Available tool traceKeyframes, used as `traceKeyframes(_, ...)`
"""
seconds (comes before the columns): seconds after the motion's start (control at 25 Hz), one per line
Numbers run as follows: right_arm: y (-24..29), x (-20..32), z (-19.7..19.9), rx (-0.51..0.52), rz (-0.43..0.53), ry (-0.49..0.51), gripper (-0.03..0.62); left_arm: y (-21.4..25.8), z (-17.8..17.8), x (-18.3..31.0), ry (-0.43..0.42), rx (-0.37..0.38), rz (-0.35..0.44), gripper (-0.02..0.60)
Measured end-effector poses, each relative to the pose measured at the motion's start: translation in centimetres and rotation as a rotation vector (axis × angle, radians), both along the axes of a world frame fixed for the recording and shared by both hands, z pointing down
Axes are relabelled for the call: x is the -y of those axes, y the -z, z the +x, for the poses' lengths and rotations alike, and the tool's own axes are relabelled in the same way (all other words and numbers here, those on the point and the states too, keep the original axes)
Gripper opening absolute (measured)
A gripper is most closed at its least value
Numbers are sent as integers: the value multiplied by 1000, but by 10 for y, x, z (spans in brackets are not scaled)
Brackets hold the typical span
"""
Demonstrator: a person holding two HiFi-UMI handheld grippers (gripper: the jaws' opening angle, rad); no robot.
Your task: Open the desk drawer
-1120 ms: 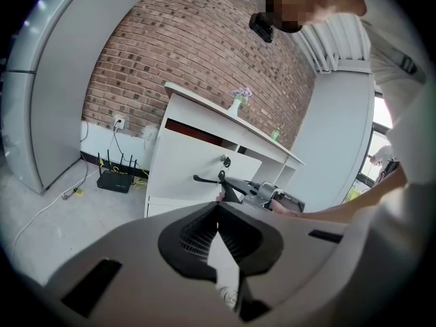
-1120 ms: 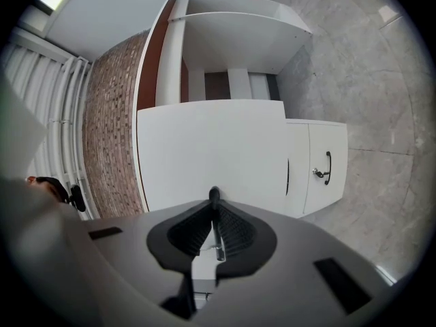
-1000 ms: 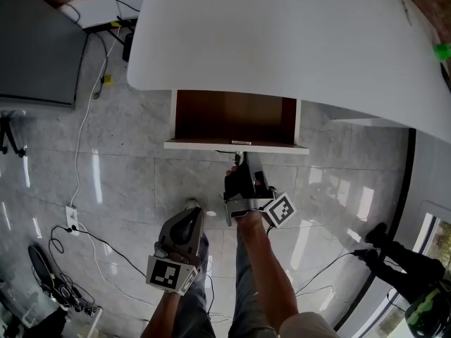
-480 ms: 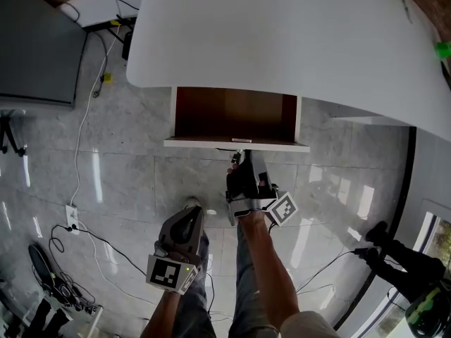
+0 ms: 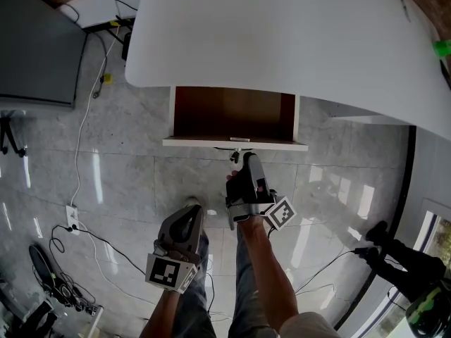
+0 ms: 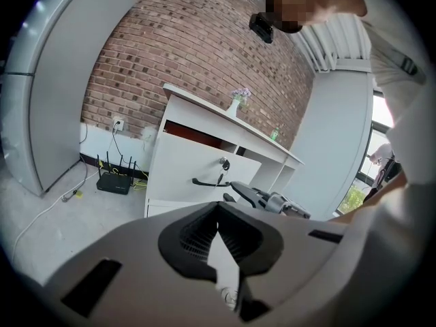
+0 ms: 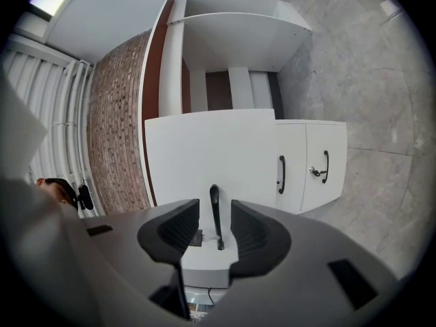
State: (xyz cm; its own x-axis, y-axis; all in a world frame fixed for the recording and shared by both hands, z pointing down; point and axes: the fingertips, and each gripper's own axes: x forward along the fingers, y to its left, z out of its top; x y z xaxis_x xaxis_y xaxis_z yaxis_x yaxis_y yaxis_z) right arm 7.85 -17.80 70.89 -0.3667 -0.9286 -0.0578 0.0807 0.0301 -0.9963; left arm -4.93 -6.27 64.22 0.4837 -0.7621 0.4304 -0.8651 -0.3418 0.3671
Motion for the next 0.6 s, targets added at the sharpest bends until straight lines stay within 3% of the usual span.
traceKeyframes(0.16,3,-11,6,2,-20,-21,140,8,0,1,0,-1,18,12)
traceKeyframes(0.32,16,-17,12,-40,-29,-33,26,22,1,8,2,2,47,12)
traceKeyframes(0.6,81,-24,17,-136,12,-23,17,72,4,21,0,-14,104,12)
